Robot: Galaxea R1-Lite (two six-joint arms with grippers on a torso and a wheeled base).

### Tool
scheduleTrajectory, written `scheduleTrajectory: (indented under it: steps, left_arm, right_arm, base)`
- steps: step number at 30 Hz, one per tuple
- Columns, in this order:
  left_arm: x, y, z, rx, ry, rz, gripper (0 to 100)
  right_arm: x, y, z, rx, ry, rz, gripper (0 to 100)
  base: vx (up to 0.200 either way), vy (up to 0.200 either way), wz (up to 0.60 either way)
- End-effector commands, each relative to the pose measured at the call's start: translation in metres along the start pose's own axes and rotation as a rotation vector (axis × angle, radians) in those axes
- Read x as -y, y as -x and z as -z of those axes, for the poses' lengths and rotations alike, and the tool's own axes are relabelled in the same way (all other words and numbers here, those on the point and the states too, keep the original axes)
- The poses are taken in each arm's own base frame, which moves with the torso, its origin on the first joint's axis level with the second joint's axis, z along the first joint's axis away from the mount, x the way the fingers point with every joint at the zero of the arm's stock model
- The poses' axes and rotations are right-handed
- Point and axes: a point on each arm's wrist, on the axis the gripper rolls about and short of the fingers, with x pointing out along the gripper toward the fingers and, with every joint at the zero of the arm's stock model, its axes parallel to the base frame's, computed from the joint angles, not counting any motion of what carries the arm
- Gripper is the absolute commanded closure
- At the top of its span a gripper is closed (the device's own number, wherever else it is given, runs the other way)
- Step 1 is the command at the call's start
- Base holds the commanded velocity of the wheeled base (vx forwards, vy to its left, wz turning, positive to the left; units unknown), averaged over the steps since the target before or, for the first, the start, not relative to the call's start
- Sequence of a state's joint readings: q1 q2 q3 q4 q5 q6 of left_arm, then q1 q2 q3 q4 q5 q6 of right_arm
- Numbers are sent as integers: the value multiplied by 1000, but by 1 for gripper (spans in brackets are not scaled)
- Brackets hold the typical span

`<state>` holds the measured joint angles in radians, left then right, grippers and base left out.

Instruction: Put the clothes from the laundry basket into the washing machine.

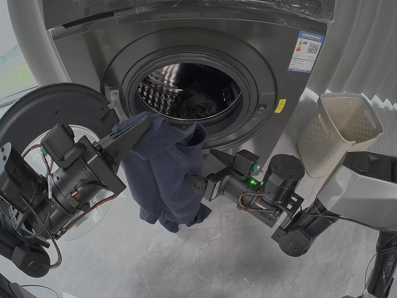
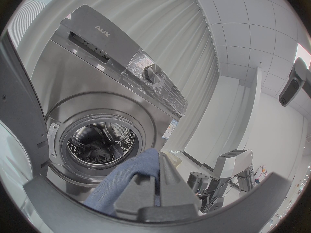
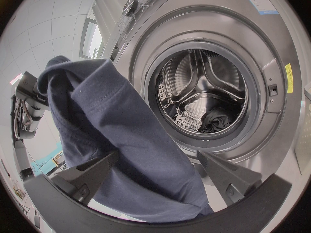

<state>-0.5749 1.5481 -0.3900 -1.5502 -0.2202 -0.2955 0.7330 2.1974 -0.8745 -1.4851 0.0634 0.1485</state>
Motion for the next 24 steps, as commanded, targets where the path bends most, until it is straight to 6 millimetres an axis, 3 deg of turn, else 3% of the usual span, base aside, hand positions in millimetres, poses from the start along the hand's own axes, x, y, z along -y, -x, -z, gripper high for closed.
scheduleTrajectory:
  steps: [1,5,9,21,24]
  left_arm:
    - [1,1,-2,5,-1,11,100]
    - [2,2,-2,0,-1,22,100]
    - [1,2,-1,-5,0,22,100]
    - [0,2,1,-13,1,17,100]
    - [0,1,1,-11,0,16,100]
  right_arm:
    - [10,-4,13,-26,2,22,0]
    - [26,-6,13,-16,18,61,0]
    - [28,-7,10,-5,20,65,0]
    - [-11,-7,14,-16,-1,-65,0]
    - [-13,-8,14,-16,-2,-81,0]
  base:
    - [0,0,0]
    - [0,0,0]
    - [0,0,0]
    - [0,0,0]
    - [0,0,0]
